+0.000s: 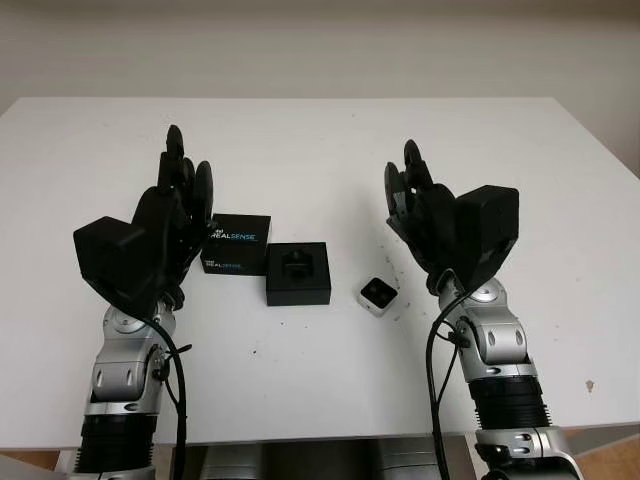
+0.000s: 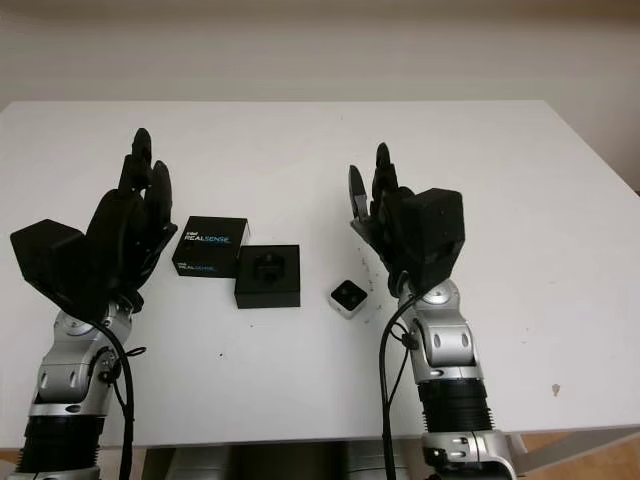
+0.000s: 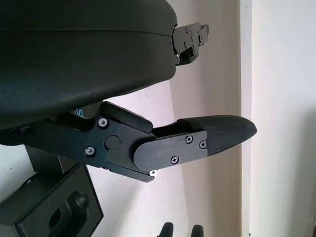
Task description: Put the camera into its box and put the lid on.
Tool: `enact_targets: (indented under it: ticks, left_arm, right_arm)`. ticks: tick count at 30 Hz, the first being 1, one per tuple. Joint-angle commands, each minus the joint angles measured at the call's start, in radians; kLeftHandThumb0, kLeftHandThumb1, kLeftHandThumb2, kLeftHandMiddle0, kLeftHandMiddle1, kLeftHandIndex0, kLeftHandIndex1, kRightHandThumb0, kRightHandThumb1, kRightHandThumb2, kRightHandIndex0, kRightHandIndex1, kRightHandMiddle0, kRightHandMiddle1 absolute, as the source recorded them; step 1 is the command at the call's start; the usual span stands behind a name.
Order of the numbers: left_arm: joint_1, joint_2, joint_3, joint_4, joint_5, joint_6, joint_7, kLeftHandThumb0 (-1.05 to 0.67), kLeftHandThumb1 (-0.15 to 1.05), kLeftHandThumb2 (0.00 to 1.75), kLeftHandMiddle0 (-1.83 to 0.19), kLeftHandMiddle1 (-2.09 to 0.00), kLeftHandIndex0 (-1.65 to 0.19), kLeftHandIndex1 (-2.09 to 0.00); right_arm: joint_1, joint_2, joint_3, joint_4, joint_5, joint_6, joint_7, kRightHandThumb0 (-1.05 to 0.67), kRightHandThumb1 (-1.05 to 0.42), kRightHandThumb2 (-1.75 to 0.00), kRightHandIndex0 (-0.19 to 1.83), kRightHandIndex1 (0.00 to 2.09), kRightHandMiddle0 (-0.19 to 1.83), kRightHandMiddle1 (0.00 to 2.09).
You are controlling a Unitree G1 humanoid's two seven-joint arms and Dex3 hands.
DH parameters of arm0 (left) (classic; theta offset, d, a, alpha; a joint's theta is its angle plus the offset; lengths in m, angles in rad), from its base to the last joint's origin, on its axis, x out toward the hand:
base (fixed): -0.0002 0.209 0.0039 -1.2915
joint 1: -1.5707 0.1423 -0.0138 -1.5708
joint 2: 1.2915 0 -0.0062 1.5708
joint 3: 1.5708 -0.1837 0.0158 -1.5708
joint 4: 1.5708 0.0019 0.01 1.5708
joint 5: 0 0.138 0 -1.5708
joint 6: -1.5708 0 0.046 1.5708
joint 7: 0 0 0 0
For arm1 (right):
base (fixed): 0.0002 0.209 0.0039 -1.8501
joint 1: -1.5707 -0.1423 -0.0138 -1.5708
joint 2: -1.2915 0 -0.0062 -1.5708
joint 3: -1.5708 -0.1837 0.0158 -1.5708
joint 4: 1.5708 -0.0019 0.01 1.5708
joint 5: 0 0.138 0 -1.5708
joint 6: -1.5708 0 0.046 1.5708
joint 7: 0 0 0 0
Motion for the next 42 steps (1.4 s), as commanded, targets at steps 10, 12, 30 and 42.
enact_targets:
  ticks: [10, 12, 30, 42]
  left_arm:
    - [0.01, 0.001, 0.009, -0.01, -0.014, -0.019, -0.013, -0.74, 1.05, 0.66, 0.19, 0.0, 0.19, 0.0]
    - [0.008, 0.0, 0.011, -0.009, -0.016, -0.016, -0.011, -0.74, 1.05, 0.65, 0.19, 0.0, 0.19, 0.0]
    - [0.008, 0.007, 0.006, -0.059, -0.013, 0.031, -0.007, -0.76, 1.05, 0.64, 0.19, 0.0, 0.19, 0.0]
    - [0.001, 0.006, 0.002, -0.046, -0.013, 0.024, -0.015, -0.77, 1.05, 0.64, 0.19, 0.0, 0.19, 0.0]
  right_arm:
    - [-0.127, -0.373, 0.031, -0.023, -0.1, -0.158, 0.287, -0.56, -0.87, -0.02, 0.26, 0.18, 0.24, 0.18]
    - [-0.144, -0.433, 0.068, -0.021, -0.161, -0.194, 0.327, -0.56, -0.85, -0.03, 0.29, 0.19, 0.26, 0.19]
    - [-0.125, -0.619, 0.309, 0.034, -0.53, -0.693, 0.454, -0.55, -0.78, -0.06, 0.4, 0.18, 0.4, 0.16]
    - [-0.116, -0.634, 0.349, 0.112, -0.666, -0.849, 0.349, -0.56, -0.79, -0.05, 0.12, 1.02, 0.22, 0.71]
